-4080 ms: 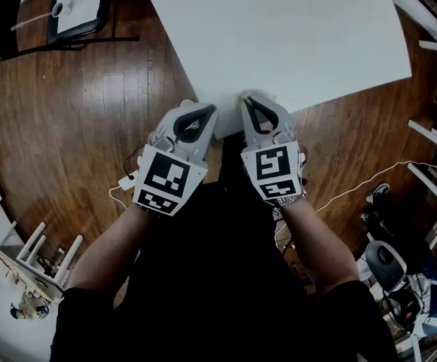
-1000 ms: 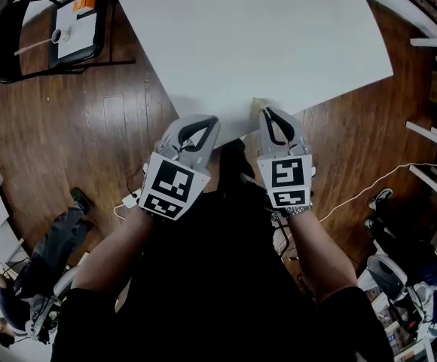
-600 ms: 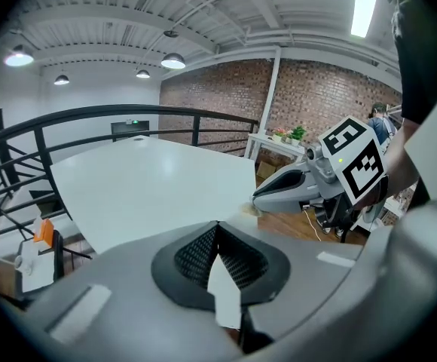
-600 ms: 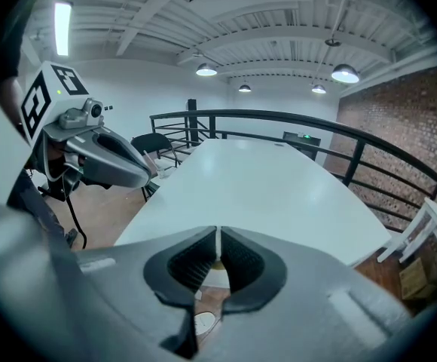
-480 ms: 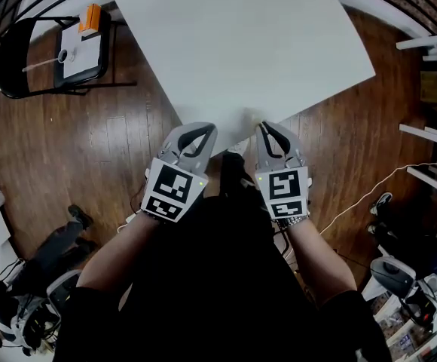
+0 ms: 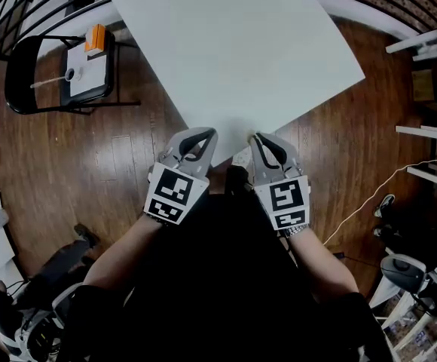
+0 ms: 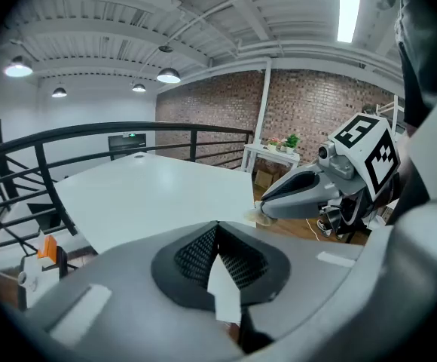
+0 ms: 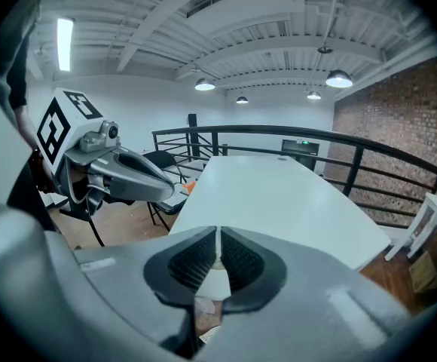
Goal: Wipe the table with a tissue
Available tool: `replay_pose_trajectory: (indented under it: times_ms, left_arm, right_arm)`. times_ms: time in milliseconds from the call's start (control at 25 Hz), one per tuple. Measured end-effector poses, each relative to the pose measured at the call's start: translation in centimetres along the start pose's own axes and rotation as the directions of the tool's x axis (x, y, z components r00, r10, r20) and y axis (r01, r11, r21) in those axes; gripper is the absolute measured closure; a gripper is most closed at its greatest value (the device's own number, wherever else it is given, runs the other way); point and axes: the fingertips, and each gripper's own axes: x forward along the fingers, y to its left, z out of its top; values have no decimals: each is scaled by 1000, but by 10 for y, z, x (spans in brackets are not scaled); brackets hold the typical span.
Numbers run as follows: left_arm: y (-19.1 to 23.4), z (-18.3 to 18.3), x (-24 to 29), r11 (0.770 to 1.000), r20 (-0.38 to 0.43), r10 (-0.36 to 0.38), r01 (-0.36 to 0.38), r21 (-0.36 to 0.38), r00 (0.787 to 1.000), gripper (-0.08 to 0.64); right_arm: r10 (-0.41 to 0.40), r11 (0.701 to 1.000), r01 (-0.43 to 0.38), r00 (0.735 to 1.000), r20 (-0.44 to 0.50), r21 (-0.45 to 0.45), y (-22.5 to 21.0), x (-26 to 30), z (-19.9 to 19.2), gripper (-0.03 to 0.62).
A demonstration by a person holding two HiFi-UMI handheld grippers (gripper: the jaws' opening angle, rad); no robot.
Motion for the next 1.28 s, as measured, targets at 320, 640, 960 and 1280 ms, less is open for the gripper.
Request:
replay_pose_trajectory:
  times_ms: [320,640,960,1280]
  left_arm:
    - [0,11,-14,999,30,-33,31,37,999,549]
    - [-7,9,-16,996,24,-64,62,56,998,549]
    - [-6,10,-16,995,26,-80,78,69,996,549]
    - [-7,12,-15,994,33,-81,78,74,996,549]
  right_arm:
    - [-28,999,27,999,41,29,14,-15,21,584]
    - [-43,998,41,998,37,48,27,-23,13,584]
    - [-56,998,54,997,53,44,29,-22,20,584]
    - [-58,998,56,996,74,21,29,-23,29,584]
